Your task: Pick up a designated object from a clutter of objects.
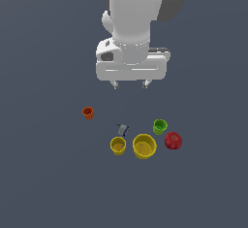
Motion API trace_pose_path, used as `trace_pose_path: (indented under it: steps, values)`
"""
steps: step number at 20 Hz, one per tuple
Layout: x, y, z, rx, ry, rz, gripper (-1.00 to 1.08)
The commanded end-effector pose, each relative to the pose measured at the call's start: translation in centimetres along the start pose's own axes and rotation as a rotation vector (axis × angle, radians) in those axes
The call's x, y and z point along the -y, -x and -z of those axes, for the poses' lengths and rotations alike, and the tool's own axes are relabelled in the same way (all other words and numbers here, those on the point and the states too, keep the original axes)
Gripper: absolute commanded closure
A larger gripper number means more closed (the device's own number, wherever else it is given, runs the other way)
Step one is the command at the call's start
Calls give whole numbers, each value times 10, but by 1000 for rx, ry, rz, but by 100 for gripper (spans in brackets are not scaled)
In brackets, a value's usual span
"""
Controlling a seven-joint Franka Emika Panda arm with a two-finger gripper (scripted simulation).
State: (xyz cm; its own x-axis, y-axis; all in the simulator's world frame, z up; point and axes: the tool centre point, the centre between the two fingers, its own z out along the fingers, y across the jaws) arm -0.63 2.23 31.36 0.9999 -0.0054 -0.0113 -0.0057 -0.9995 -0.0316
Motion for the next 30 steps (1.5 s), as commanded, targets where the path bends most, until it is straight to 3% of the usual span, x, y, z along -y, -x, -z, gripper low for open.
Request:
trace_pose_path:
  steps: [1, 12, 20, 30]
  values:
    - [0, 0, 0, 0, 0, 0, -92]
    - [-28, -10, -1, -11, 0, -55, -92]
    - [-24, -11, -5, -10, 1, -79, -92]
    - [-11, -17, -22, -10, 5, -199, -92]
